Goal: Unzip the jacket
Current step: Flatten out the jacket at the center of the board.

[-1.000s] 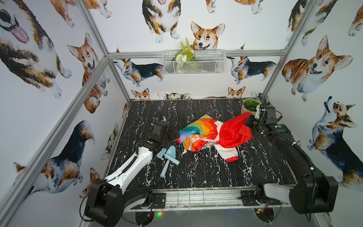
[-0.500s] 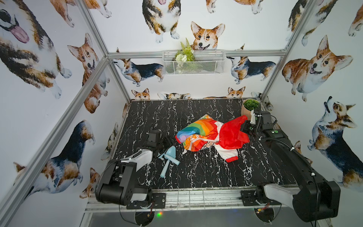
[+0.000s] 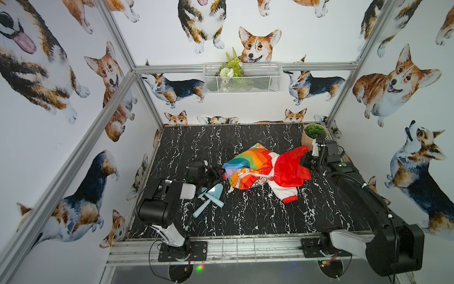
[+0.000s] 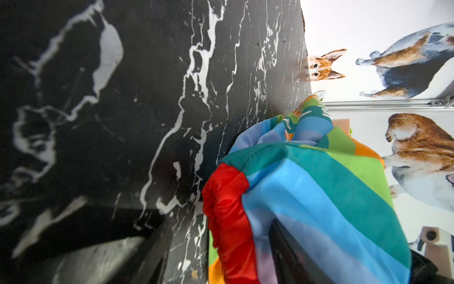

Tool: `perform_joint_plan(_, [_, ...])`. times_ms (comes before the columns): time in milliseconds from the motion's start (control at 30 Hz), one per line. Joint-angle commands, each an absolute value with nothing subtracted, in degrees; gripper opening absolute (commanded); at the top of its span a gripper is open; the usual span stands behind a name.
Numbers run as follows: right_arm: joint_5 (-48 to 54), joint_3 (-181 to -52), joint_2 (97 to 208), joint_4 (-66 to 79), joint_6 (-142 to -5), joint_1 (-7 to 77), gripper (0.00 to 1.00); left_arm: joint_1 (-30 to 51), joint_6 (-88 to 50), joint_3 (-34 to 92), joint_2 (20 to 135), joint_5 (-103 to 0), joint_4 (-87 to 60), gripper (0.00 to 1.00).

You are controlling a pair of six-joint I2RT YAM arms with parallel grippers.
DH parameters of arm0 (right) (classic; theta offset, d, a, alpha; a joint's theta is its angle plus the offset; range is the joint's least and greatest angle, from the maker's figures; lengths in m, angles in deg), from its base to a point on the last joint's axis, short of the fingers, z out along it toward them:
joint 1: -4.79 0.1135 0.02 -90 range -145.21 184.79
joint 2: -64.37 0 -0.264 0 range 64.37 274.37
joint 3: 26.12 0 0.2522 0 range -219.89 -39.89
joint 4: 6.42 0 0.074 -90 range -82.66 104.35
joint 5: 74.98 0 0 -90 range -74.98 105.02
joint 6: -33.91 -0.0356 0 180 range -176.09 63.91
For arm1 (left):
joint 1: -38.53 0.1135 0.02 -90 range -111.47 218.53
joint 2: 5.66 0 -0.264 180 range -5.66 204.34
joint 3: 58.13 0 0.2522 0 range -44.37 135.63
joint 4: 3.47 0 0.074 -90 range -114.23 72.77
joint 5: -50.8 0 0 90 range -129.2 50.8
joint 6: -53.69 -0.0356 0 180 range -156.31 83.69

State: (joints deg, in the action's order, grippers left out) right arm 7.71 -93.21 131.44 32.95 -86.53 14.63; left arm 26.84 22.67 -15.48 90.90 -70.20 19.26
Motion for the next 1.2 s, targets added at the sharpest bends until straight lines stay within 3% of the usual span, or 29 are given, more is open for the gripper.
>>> perform_joint_plan(0, [7.46,-93.07,131.54,31.53,-87.35,14.75,0.0,26.76,27.43,-15.11,94.24,-73.01,28.59,0.58])
perform_joint_plan(233, [7.11,-92.46,131.96,30.99,-87.56,14.76,0.0,26.59,27.1,-13.5,95.09,-72.63,28.31,0.28])
perform_joint_plan(500, [8.18,-92.78,131.41,30.99,-88.06,14.76,0.0,26.66,19.4,-10.67,84.91,-67.73,12.77,0.01])
perform_joint_plan(833, [16.18,-101.03,128.98,33.56,-89.36,14.72,0.0,26.57,2.53,3.0,62.9,-52.38,-22.34,0.0])
perform_joint_plan(1167, [19.25,-115.44,126.93,36.85,-86.9,14.76,0.0,26.55,-3.13,14.65,49.88,-48.06,-35.15,0.0])
